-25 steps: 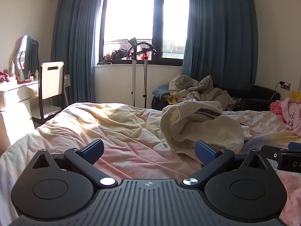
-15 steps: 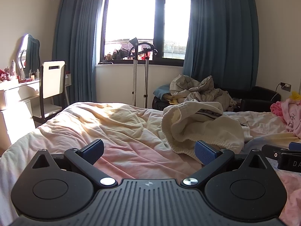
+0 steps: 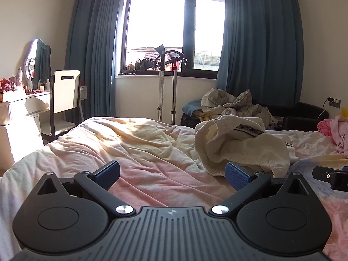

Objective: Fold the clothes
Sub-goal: 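Move both open grippers toward the crumpled cream sweatpants on the bed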

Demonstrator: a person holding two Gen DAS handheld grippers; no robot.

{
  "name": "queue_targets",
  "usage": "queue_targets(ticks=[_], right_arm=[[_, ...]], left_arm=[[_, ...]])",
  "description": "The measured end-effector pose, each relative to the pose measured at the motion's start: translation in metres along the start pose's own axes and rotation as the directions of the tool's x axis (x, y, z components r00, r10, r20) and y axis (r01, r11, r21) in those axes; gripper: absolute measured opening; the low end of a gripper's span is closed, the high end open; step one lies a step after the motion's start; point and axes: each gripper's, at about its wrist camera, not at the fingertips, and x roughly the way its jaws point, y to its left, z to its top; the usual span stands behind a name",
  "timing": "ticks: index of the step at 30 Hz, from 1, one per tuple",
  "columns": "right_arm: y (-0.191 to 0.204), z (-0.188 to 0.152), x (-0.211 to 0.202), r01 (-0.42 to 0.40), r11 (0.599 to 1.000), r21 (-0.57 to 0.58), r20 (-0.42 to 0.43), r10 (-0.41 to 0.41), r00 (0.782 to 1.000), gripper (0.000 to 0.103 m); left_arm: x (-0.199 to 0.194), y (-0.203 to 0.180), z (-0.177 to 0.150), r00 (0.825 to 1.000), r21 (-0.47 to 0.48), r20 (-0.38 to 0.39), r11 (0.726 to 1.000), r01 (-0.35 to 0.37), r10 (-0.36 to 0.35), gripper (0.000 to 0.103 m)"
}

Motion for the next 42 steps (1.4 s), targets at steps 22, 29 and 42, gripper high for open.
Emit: queue_targets(ticks=[22, 29, 42], right_arm=[[0.004, 0.000, 0.002, 0.011, 1.000, -0.012, 0.012, -0.011, 1.000, 0.103], [0.001, 0.002, 0.005, -0.012, 1.000, 0.020, 0.014, 0.012, 1.000, 0.103], [0.005, -0.001, 0.031, -0.026, 0.999, 0.034, 0.000, 0.026, 1.000, 0.103]], left_arm=[[-0.011, -0.006, -0.003, 0.996, 0.049, 0.024, 0.995, 0.086, -0.087, 0.103], [-0.008, -0.012, -0.005, 0.998, 0.077, 0.018, 0.995, 0.067, -0.068, 0.103], [0.005, -0.019, -0.008, 0.998, 0.089, -0.055, 0.996, -0.011, 0.016, 0.103]])
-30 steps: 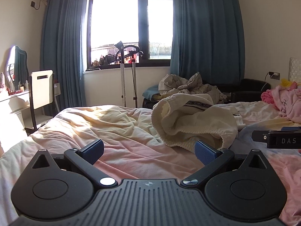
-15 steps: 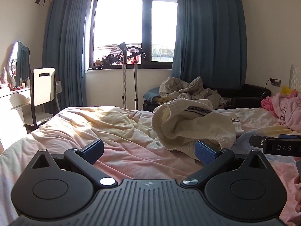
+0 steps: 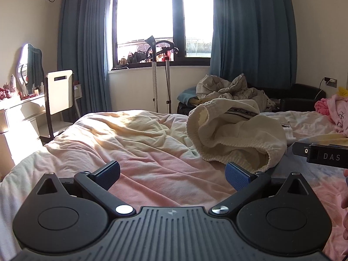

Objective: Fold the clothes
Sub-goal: 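Move both open grippers toward the crumpled cream sweatpants on the bed, then close the right gripper on one ribbed leg cuff while the left gripper grasps the other cuff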

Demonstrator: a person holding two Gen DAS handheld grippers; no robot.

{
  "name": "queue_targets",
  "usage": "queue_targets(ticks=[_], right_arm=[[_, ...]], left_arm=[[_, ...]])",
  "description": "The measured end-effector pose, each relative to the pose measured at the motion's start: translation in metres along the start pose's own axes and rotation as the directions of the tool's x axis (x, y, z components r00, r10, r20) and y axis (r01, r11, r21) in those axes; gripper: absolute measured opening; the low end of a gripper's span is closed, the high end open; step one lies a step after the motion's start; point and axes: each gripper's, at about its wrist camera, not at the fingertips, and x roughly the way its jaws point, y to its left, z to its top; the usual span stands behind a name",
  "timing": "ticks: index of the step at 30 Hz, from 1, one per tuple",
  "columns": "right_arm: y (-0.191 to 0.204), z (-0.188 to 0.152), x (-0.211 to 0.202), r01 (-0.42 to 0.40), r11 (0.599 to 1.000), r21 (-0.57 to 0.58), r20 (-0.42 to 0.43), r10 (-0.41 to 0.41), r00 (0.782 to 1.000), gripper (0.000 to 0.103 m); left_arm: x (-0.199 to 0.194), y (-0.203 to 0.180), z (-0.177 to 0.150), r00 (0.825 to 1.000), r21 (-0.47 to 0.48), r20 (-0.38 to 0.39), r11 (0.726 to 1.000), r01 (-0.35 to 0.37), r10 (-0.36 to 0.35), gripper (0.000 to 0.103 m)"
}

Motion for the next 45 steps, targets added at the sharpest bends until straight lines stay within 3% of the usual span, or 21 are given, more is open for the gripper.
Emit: queue_targets(ticks=[3, 9, 15, 31, 39, 43, 45], right_arm=[[0.001, -0.004, 0.015, -0.031, 0.999, -0.005, -0.002, 0.031, 1.000, 0.103], [-0.006, -0.010, 0.056, -0.014, 1.000, 0.018, -0.057, 0.015, 0.998, 0.103], [-0.011, -0.018, 0.084, 0.003, 0.999, 0.052, -0.104, 0.002, 0.995, 0.094], [0.001, -0.009, 0.052, 0.001, 1.000, 0.022, -0.027, 0.000, 1.000, 0.093], [-0.003, -0.015, 0.084, 0.018, 1.000, 0.020, -0.109, -0.016, 0.994, 0.092], [-0.004, -0.022, 0.107, -0.013, 0.999, 0.036, -0.168, 0.019, 0.986, 0.081], [0.000, -0.026, 0.115, -0.011, 1.000, 0.016, -0.175, 0.013, 0.984, 0.068]], left_arm=[[0.003, -0.001, 0.000, 1.000, 0.001, -0.014, 1.000, -0.005, 0.005, 0.103], [0.007, -0.001, 0.001, 0.999, -0.008, -0.035, 1.000, -0.005, 0.005, 0.103], [0.011, 0.000, 0.000, 0.999, -0.016, -0.041, 1.000, -0.004, 0.003, 0.103], [0.009, -0.004, 0.005, 1.000, -0.026, -0.020, 1.000, -0.006, 0.006, 0.103], [0.002, 0.000, 0.008, 1.000, -0.046, 0.007, 0.999, -0.004, 0.004, 0.103], [0.010, 0.001, 0.006, 1.000, -0.058, -0.014, 0.998, -0.010, 0.009, 0.103], [0.016, 0.000, 0.003, 0.999, -0.049, -0.029, 0.999, -0.018, 0.017, 0.103]])
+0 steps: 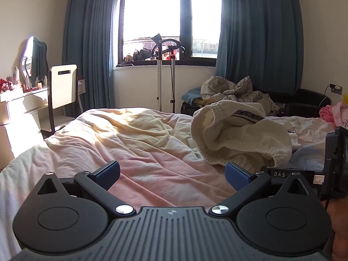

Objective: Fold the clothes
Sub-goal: 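Close the right gripper on one ribbed leg cuff while the left gripper grasps the other cuff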

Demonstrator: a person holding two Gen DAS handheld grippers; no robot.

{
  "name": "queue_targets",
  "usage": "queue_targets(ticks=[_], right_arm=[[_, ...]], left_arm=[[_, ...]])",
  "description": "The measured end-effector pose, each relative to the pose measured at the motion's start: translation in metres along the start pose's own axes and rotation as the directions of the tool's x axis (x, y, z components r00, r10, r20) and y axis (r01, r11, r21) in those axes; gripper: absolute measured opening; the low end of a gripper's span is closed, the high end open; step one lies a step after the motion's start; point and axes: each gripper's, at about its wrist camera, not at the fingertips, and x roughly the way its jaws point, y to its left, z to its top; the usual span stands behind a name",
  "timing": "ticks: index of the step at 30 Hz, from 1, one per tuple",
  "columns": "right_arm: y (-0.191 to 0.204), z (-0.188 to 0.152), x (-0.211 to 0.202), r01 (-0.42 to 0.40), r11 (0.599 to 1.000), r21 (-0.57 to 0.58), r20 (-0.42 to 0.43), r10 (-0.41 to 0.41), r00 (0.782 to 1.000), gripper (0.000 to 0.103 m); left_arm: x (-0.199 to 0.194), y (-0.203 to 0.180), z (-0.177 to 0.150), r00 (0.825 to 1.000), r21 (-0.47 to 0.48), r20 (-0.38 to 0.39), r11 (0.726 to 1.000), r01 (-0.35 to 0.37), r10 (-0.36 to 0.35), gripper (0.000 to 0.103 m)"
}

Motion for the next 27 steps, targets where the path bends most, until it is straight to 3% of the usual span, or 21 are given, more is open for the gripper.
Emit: queue_targets(ticks=[1, 3, 5, 8, 15, 20, 23, 27], right_arm=[[0.002, 0.000, 0.004, 0.009, 1.000, -0.008, 0.002, -0.009, 1.000, 0.049], [0.000, 0.001, 0.004, 0.015, 1.000, 0.011, 0.010, -0.015, 1.000, 0.041], [-0.003, 0.004, 0.001, 0.017, 0.999, 0.040, 0.022, -0.018, 1.000, 0.027], [-0.010, 0.017, -0.027, 0.030, 0.994, 0.103, 0.103, -0.041, 0.994, 0.009], [-0.035, 0.036, -0.113, 0.078, 0.981, 0.179, 0.240, -0.120, 0.963, 0.006], [-0.061, 0.029, -0.126, 0.108, 0.960, 0.258, 0.160, -0.152, 0.975, 0.006], [-0.073, 0.022, -0.112, 0.127, 0.943, 0.306, 0.088, -0.161, 0.983, 0.007], [-0.081, 0.017, -0.103, 0.114, 0.927, 0.357, 0.076, -0.151, 0.986, 0.007]], left_arm=[[0.003, 0.000, -0.001, 1.000, 0.005, -0.006, 1.000, -0.006, 0.006, 0.103], [0.010, 0.000, -0.003, 1.000, 0.008, -0.018, 1.000, -0.024, 0.024, 0.103], [0.015, 0.000, -0.003, 0.999, 0.003, -0.027, 0.999, -0.033, 0.033, 0.103], [0.015, 0.000, -0.003, 0.999, 0.010, -0.021, 1.000, -0.030, 0.030, 0.103], [0.010, -0.008, -0.004, 1.000, 0.076, 0.004, 0.997, -0.010, 0.010, 0.103], [0.023, -0.032, -0.005, 0.998, 0.177, -0.006, 0.982, 0.060, -0.059, 0.103], [0.030, -0.057, -0.010, 0.992, 0.282, -0.013, 0.951, 0.123, -0.125, 0.103], [0.033, -0.088, -0.014, 0.969, 0.362, -0.020, 0.902, 0.235, -0.245, 0.103]])
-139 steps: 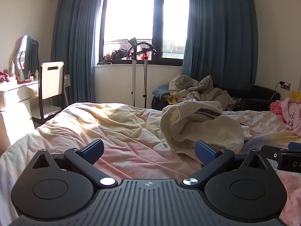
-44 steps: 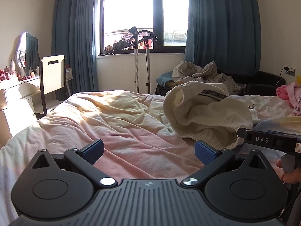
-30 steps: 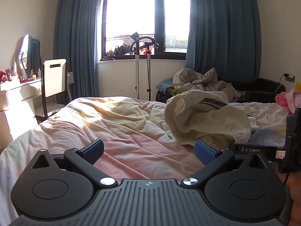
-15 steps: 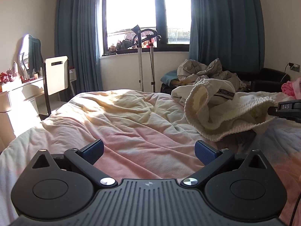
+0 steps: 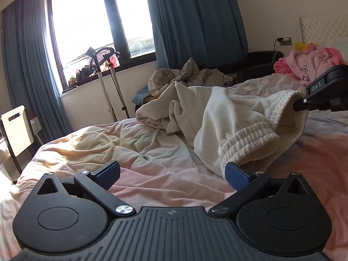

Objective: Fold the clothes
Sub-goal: 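Close the right gripper on one ribbed leg cuff while the left gripper grasps the other cuff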

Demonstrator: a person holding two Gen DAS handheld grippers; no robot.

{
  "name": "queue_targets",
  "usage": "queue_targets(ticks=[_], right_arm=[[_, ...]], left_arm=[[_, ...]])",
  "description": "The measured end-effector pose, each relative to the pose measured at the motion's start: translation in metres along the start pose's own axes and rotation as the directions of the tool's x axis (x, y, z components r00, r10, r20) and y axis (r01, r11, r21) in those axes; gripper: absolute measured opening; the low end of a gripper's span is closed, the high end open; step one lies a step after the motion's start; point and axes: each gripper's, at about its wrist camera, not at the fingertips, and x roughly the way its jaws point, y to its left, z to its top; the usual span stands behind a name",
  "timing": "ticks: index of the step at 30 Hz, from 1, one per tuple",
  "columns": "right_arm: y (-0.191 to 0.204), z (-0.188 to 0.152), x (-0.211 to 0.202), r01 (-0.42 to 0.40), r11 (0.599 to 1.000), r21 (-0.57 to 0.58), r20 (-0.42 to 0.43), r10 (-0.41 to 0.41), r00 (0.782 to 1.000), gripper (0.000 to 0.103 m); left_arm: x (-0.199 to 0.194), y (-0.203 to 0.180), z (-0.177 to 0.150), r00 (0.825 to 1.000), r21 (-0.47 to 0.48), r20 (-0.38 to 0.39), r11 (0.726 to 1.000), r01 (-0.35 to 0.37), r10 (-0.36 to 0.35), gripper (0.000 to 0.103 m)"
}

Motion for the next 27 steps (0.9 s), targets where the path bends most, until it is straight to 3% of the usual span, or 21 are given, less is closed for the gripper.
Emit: queue_targets(ticks=[4, 8, 11, 13, 16, 18, 22, 26, 27], right_arm=[[-0.006, 0.003, 0.002, -0.028, 0.999, 0.043, -0.004, 0.028, 1.000, 0.007], [-0.010, 0.003, 0.006, -0.037, 0.997, 0.072, -0.010, 0.038, 0.999, 0.007], [-0.013, 0.003, 0.008, -0.035, 0.995, 0.091, -0.014, 0.036, 0.999, 0.007], [-0.015, 0.003, 0.010, -0.027, 0.995, 0.097, -0.020, 0.029, 0.999, 0.007], [-0.017, 0.000, 0.012, -0.016, 0.994, 0.106, -0.035, 0.020, 0.999, 0.007], [-0.016, -0.002, 0.014, -0.017, 0.994, 0.108, -0.047, 0.022, 0.999, 0.007], [-0.014, -0.004, 0.017, -0.013, 0.995, 0.094, -0.059, 0.018, 0.998, 0.008], [-0.014, -0.006, 0.020, -0.007, 0.996, 0.091, -0.073, 0.014, 0.997, 0.009], [-0.015, -0.007, 0.020, -0.004, 0.996, 0.092, -0.076, 0.011, 0.997, 0.009]], left_arm=[[0.017, -0.033, 0.005, 0.998, 0.119, 0.012, 0.991, 0.059, -0.061, 0.103], [0.045, -0.056, 0.012, 1.000, 0.198, 0.008, 0.980, 0.020, -0.022, 0.100], [0.061, -0.054, 0.023, 0.999, 0.147, 0.015, 0.988, -0.051, 0.049, 0.098], [0.064, -0.043, 0.034, 0.994, 0.050, 0.039, 0.993, -0.107, 0.105, 0.098], [0.073, -0.027, 0.043, 0.981, -0.073, 0.032, 0.979, -0.191, 0.193, 0.096], [0.080, -0.021, 0.048, 0.983, -0.090, 0.023, 0.980, -0.180, 0.183, 0.089], [0.097, -0.028, 0.047, 0.982, 0.008, -0.001, 0.982, -0.189, 0.189, 0.086], [0.104, -0.044, 0.042, 0.995, 0.141, -0.016, 0.985, -0.095, 0.098, 0.081], [0.105, -0.050, 0.042, 0.997, 0.179, -0.017, 0.981, -0.073, 0.078, 0.075]])
